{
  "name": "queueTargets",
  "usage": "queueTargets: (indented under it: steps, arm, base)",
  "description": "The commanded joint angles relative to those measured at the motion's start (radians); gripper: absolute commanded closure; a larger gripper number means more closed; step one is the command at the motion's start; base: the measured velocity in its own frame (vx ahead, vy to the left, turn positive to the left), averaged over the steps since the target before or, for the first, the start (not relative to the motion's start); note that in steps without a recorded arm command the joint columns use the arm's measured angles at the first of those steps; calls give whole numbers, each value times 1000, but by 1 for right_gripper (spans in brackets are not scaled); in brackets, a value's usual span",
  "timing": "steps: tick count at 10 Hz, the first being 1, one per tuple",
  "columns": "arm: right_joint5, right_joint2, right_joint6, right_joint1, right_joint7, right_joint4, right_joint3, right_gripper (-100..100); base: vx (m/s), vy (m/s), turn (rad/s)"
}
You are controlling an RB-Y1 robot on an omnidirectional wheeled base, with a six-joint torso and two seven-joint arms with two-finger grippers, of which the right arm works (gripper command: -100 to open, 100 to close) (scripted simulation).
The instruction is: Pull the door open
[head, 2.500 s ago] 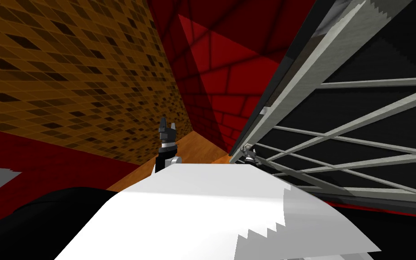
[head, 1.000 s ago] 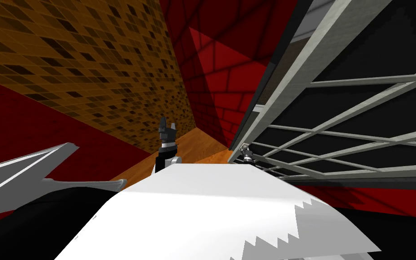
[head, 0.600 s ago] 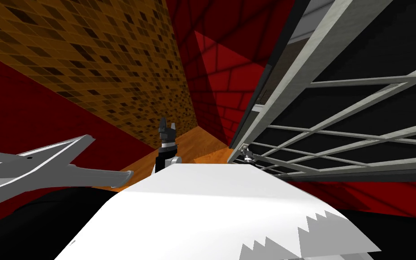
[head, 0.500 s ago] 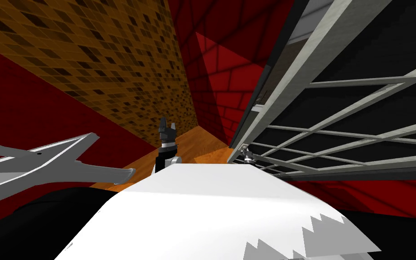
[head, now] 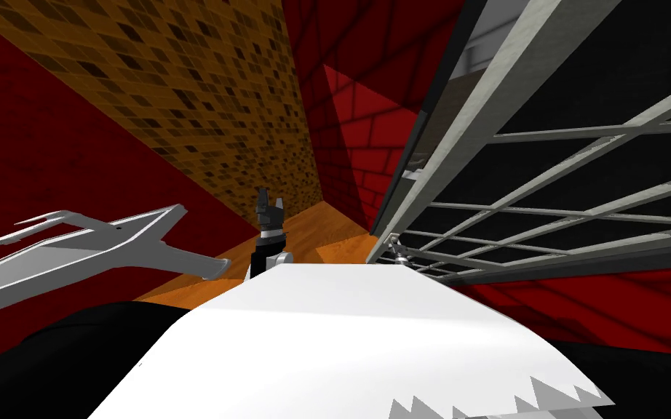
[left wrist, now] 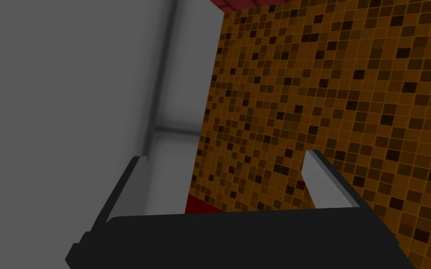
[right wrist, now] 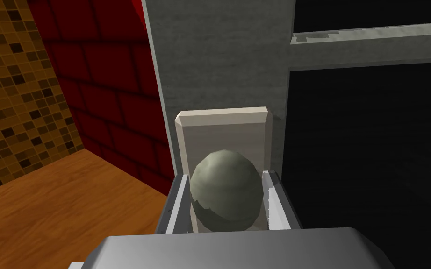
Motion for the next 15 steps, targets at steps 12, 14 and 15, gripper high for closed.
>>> queueTargets:
  steps: [12,14,15]
  arm:
    - [62,-99,-145,81,-128,1,127,100]
    - [69,-116,-176,93,-147,7,145,100]
    - [72,-122,-189,99,-155,10,152,100]
  base:
    - [-206,-39,101]
    - [-210,-65,131]
    - [-171,-56,97]
